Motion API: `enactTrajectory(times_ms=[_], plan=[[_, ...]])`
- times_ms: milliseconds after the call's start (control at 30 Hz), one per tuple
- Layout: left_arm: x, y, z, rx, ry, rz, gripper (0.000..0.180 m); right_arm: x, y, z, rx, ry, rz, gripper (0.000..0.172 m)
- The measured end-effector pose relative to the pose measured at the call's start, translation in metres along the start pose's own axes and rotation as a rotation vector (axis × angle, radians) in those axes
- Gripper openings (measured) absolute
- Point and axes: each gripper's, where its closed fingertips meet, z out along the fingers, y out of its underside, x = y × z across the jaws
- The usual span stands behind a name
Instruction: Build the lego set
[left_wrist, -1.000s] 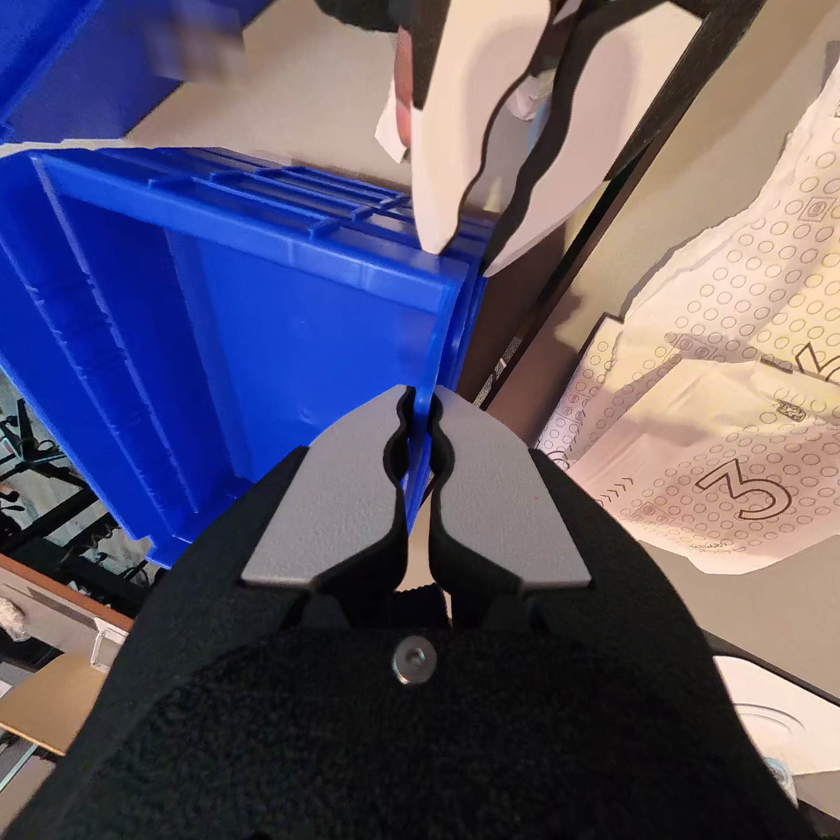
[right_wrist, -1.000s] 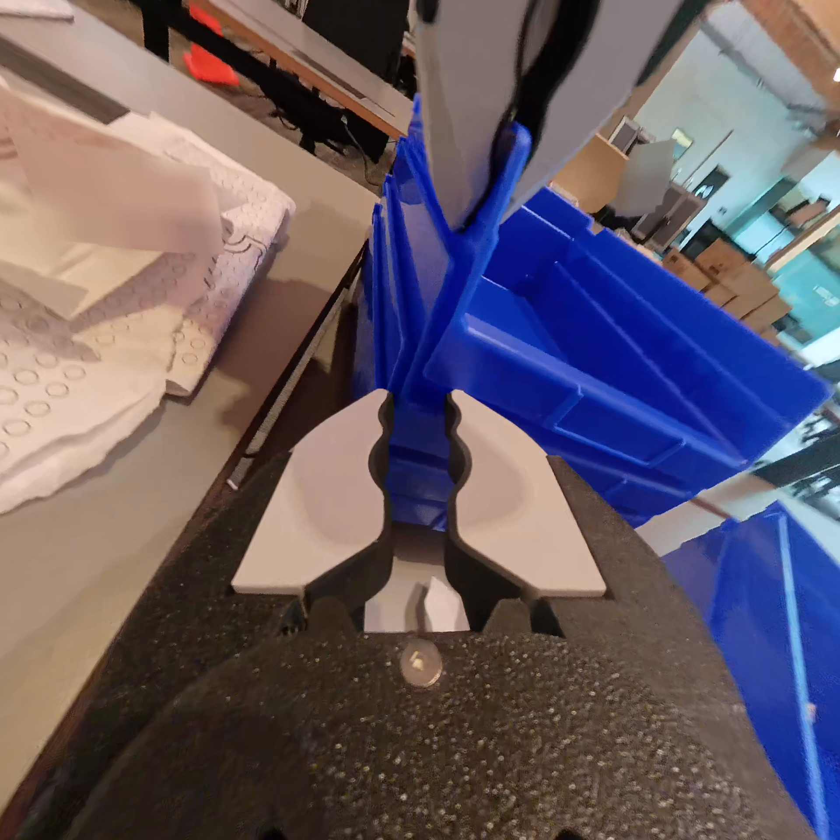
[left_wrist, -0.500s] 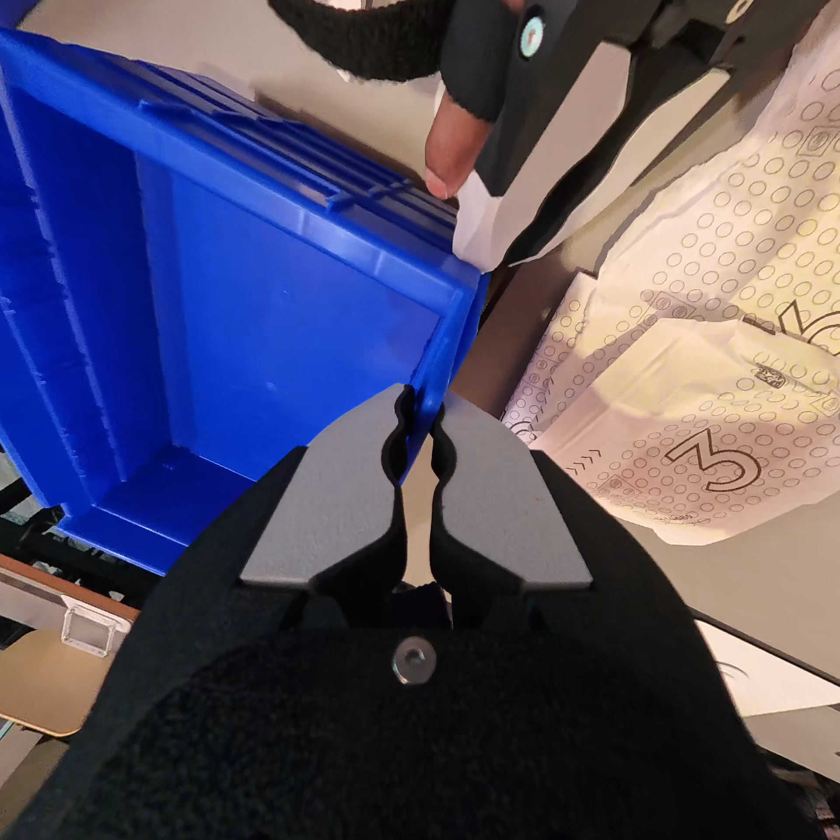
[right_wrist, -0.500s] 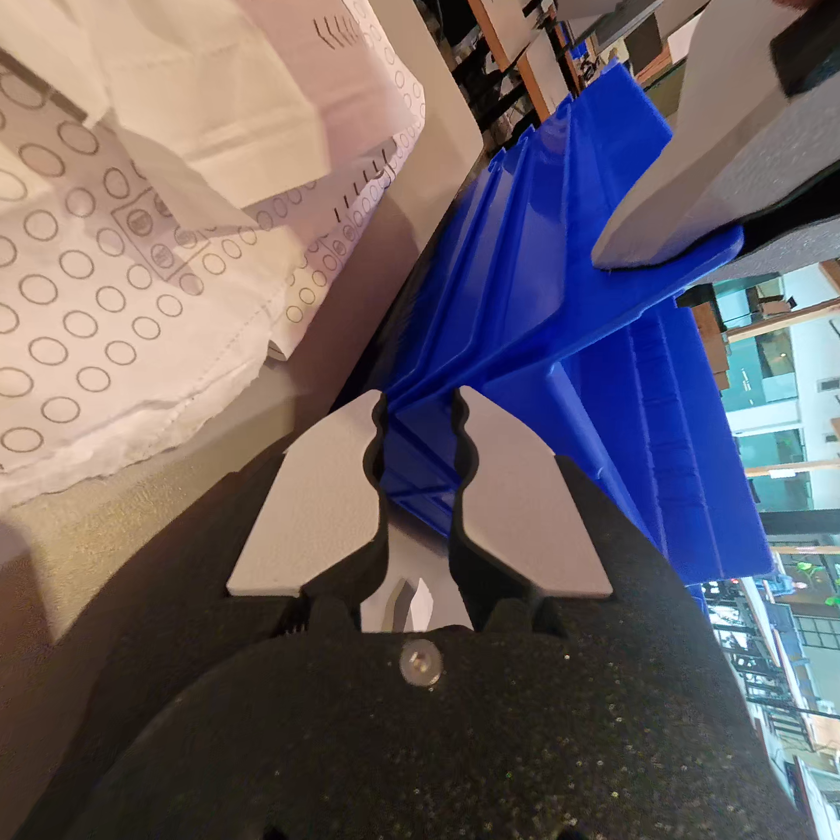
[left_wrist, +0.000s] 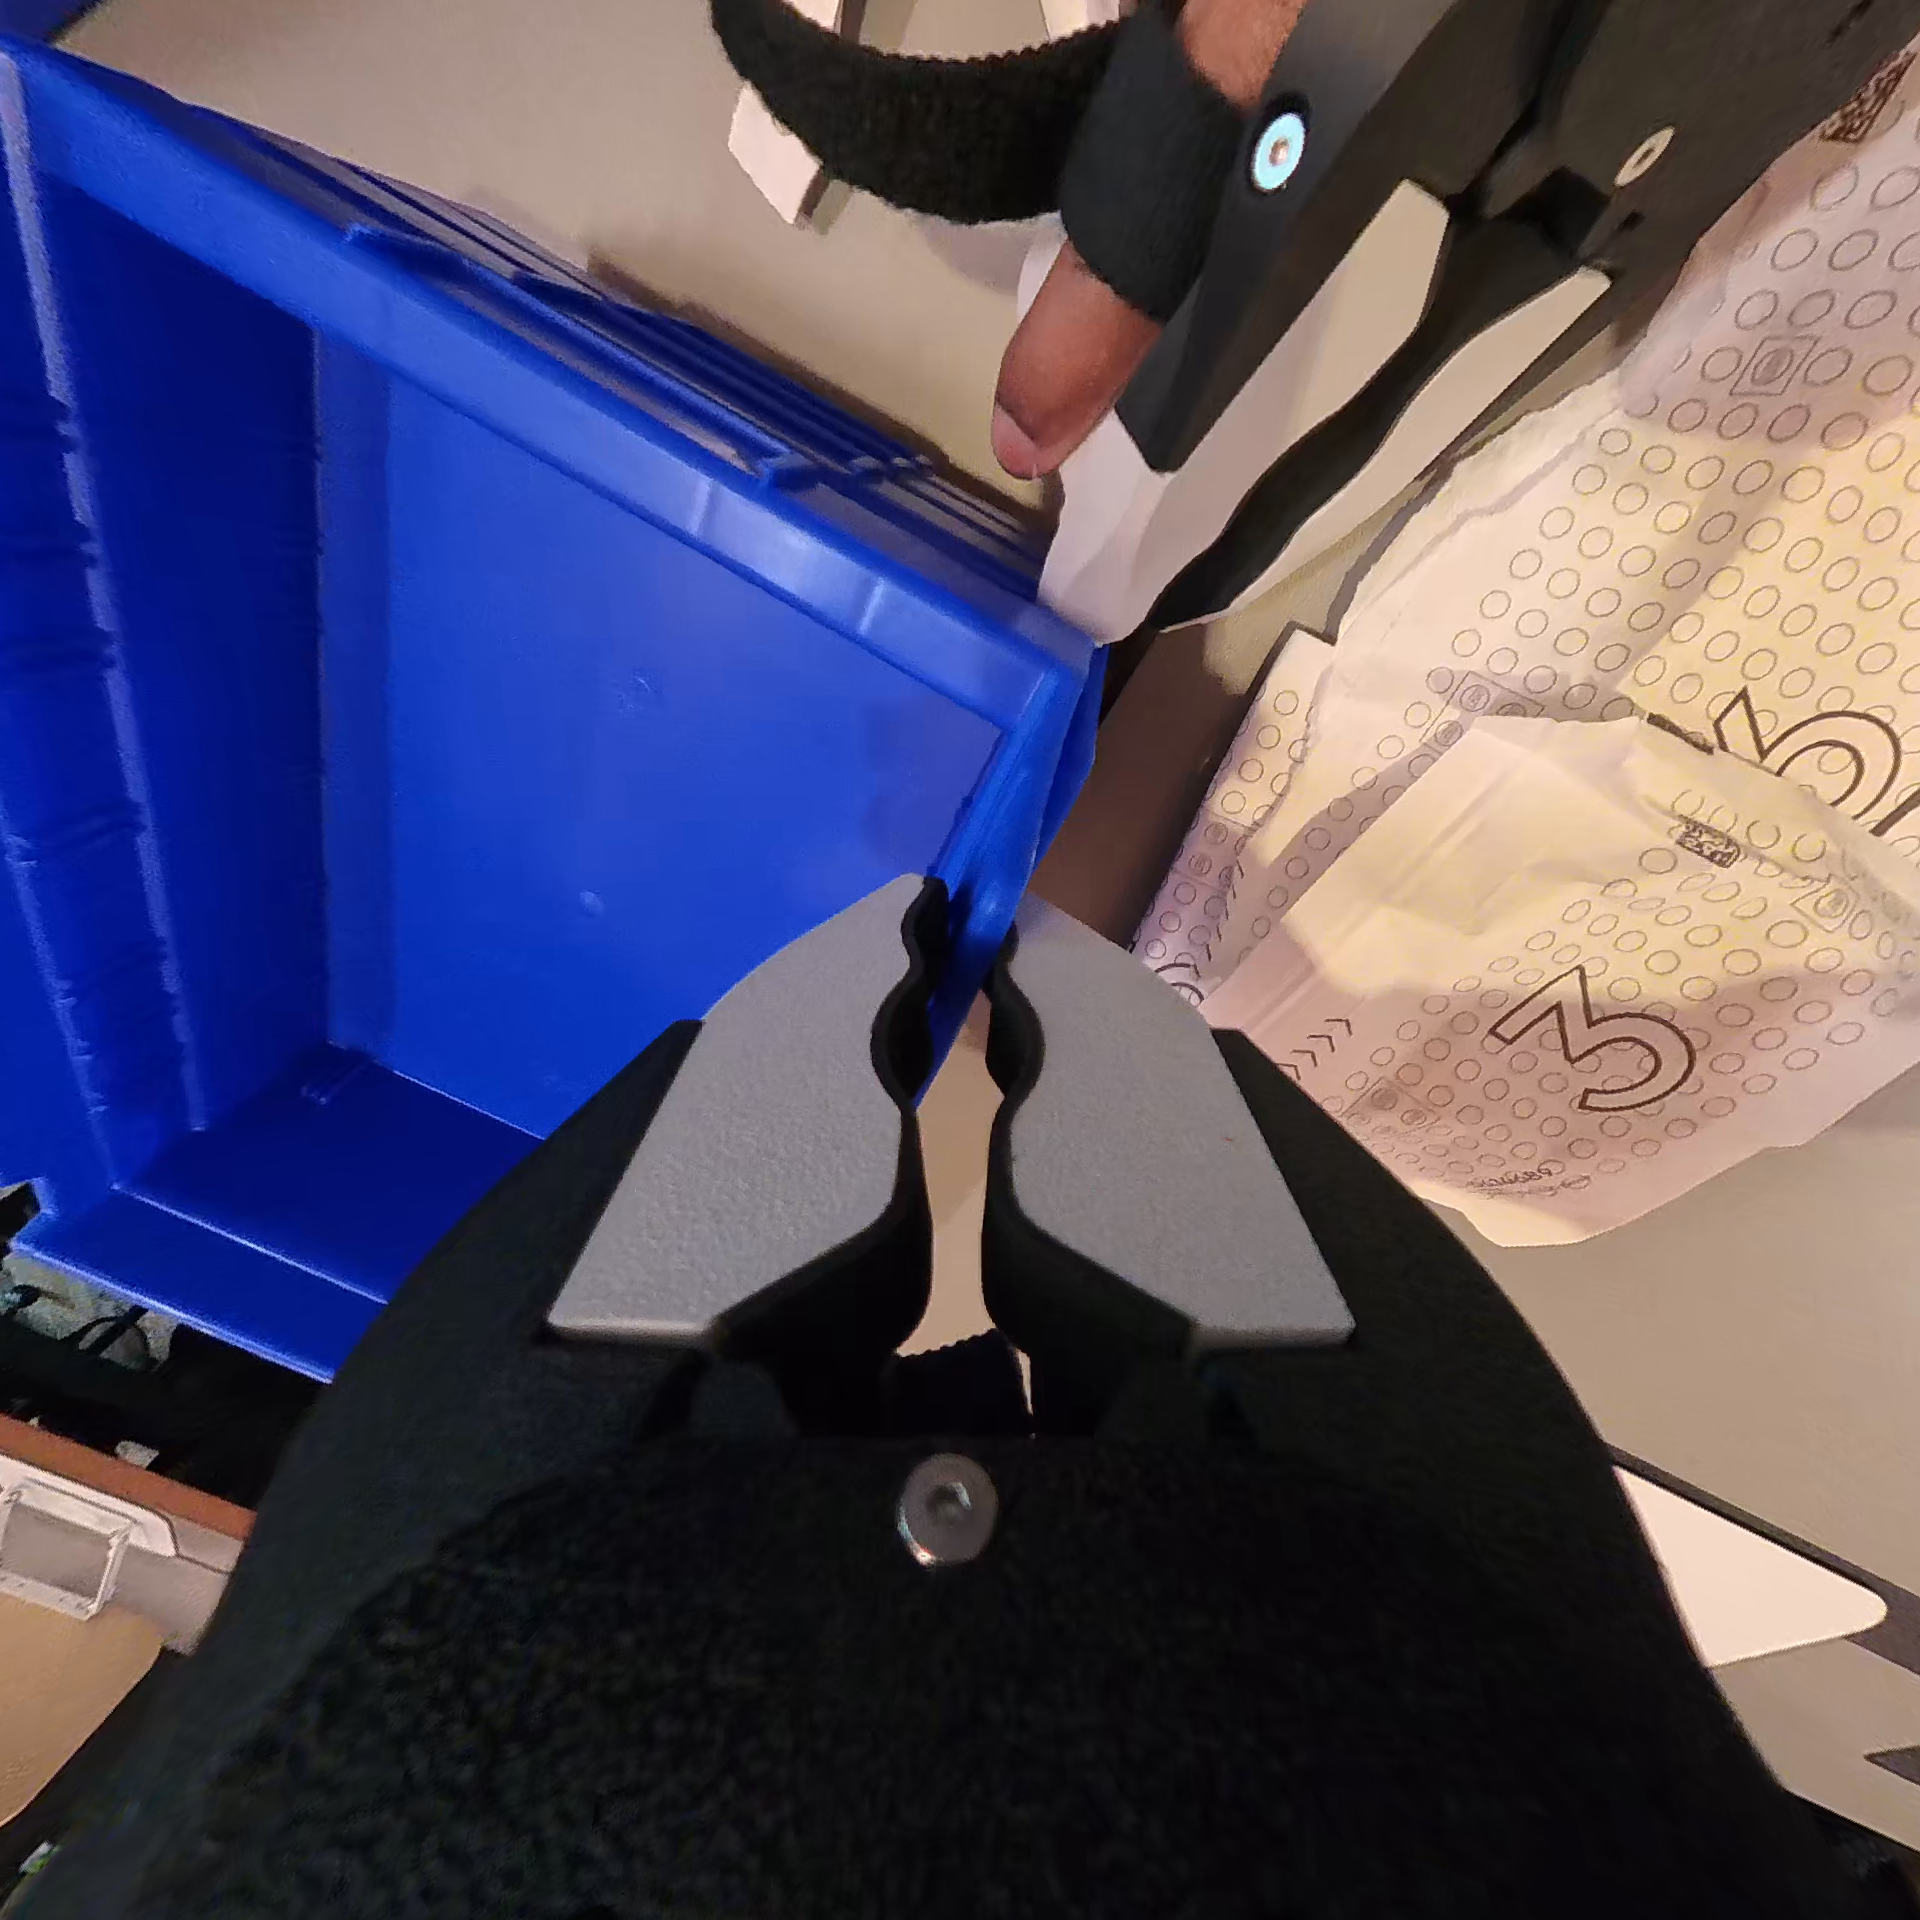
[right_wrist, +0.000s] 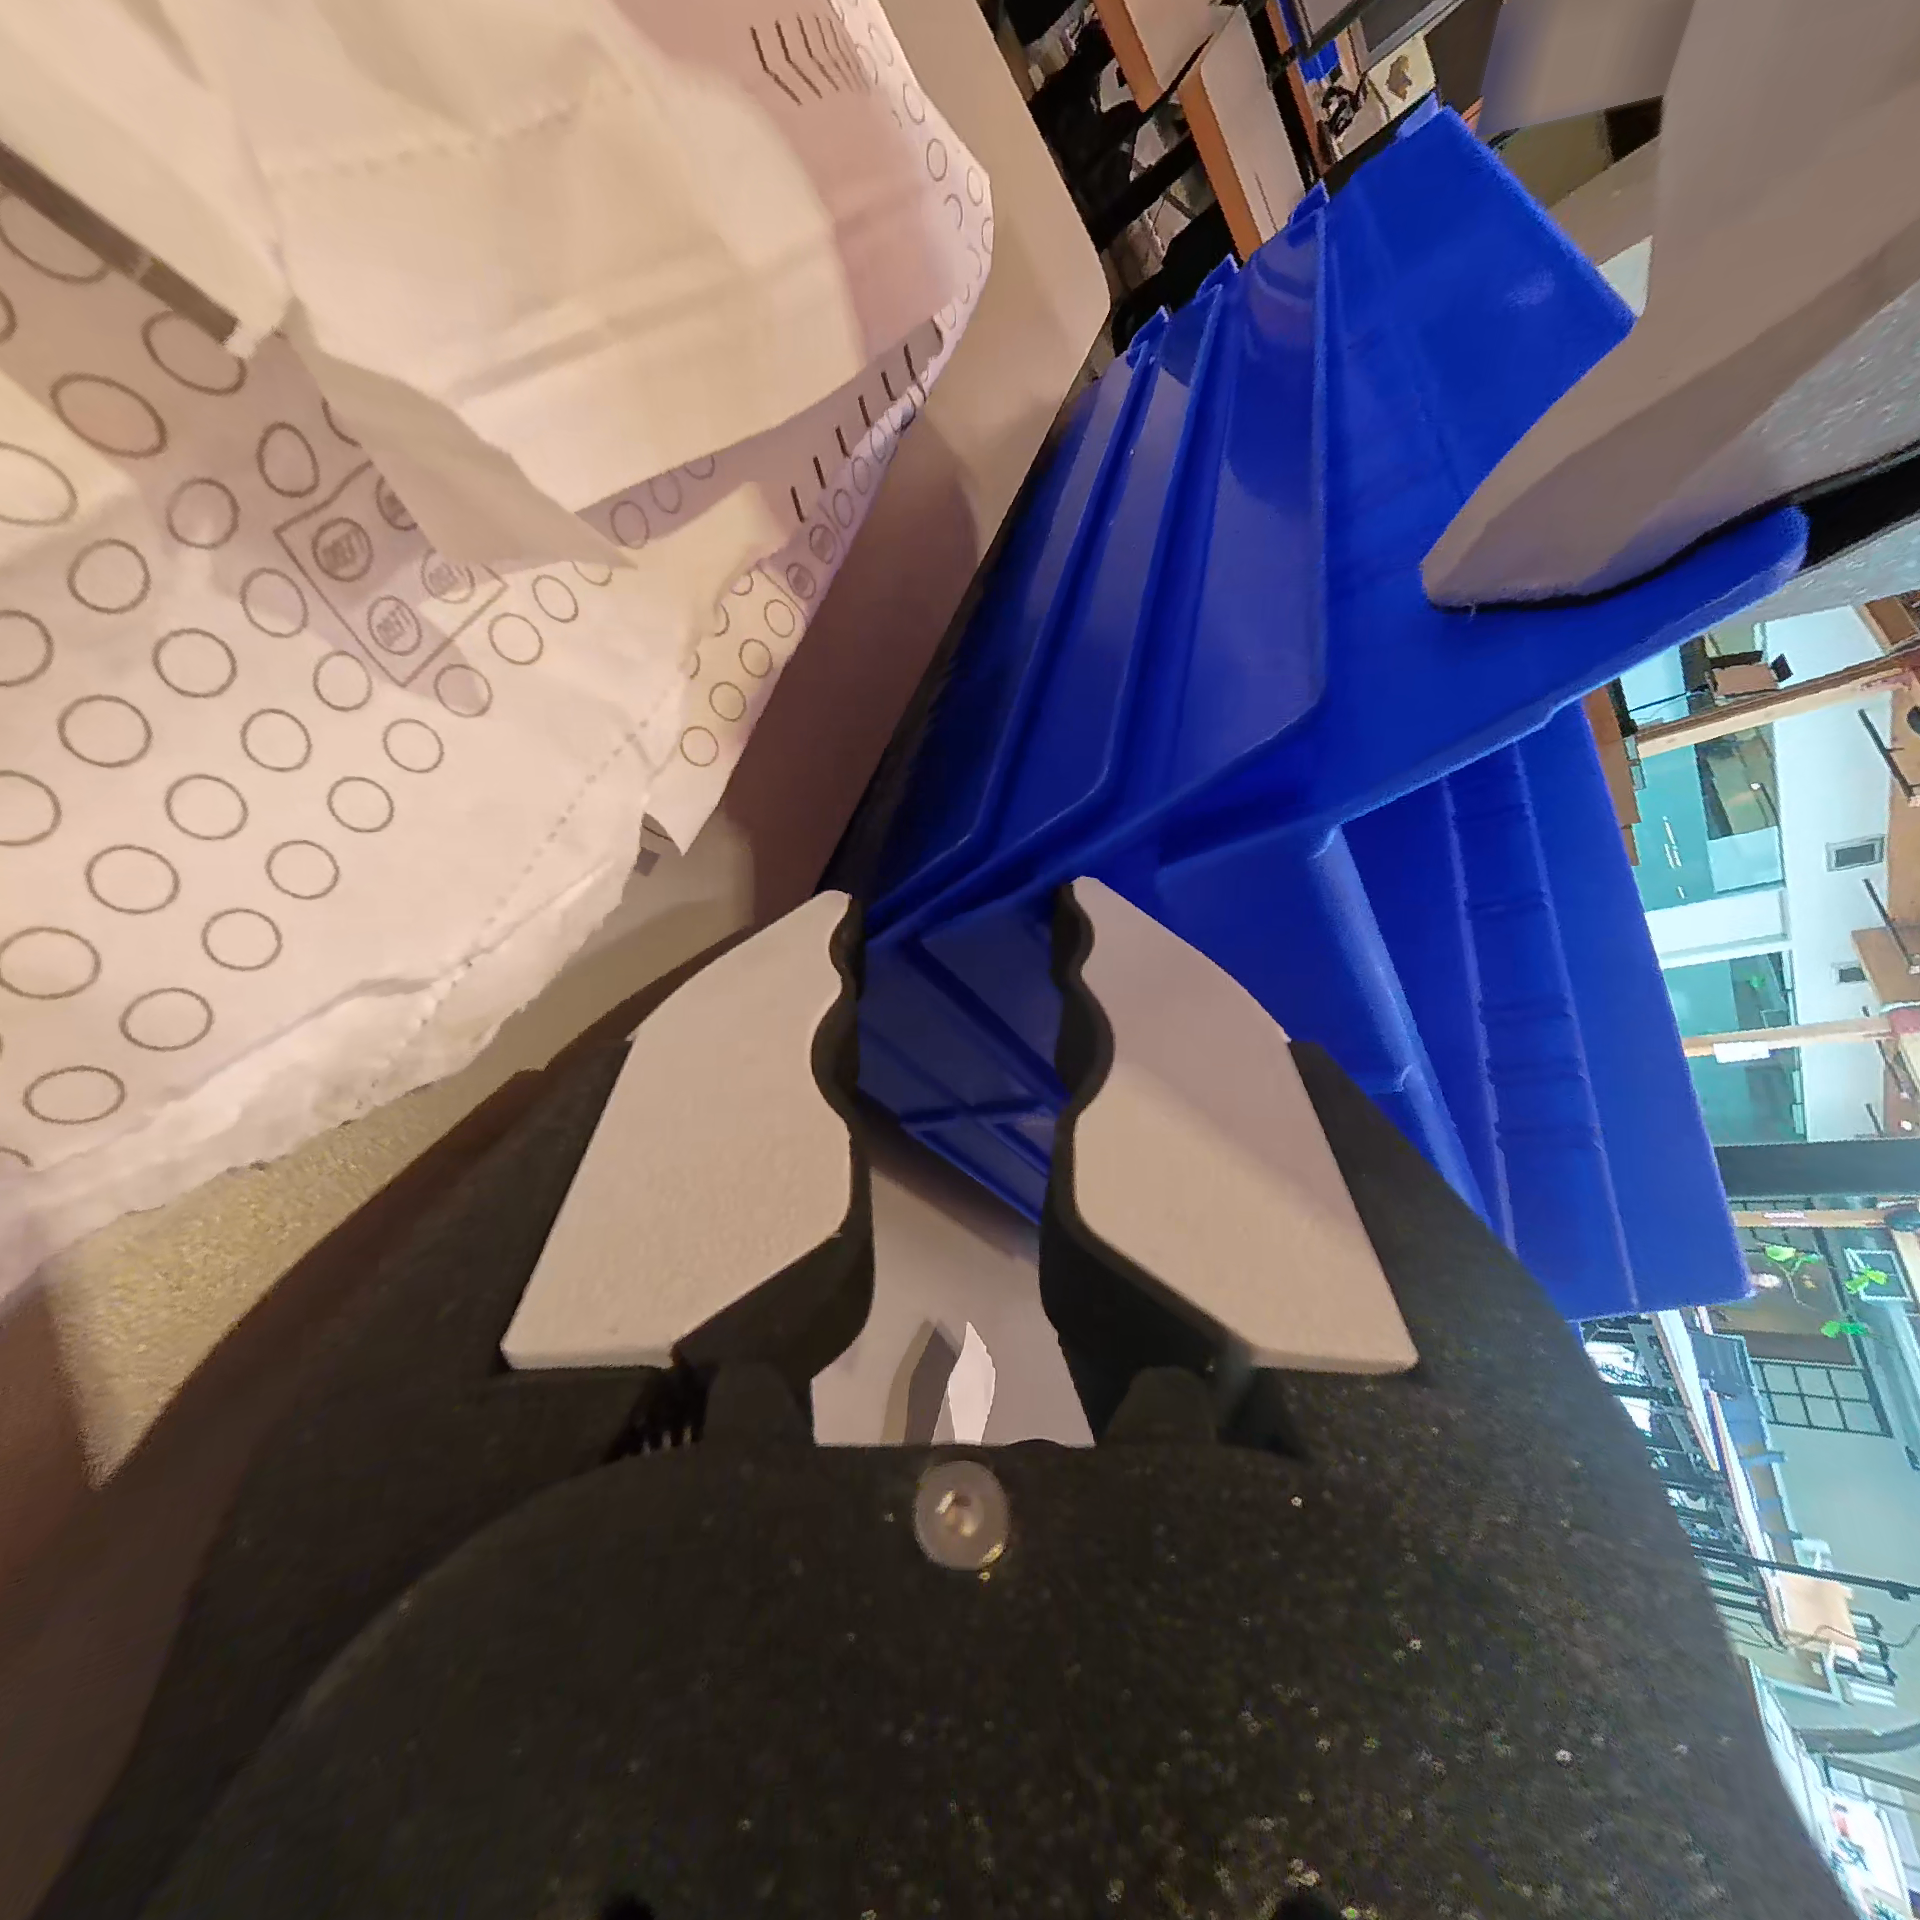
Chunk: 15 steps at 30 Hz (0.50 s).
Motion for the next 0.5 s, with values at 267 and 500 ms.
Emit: enactTrajectory(times_ms=[267,500], plan=[[0.0019,0.003,-0.0041,0.006,0.04,0.003,0.005,-0.0006,-0.0029,0.0009,-0.002,0.01,-0.004,0.032],[0.0016,0.0036,-0.0065,0.026,0.061,0.002,0.005,0.0003,-0.0035,0.0018,-0.003,0.02,0.001,0.029]])
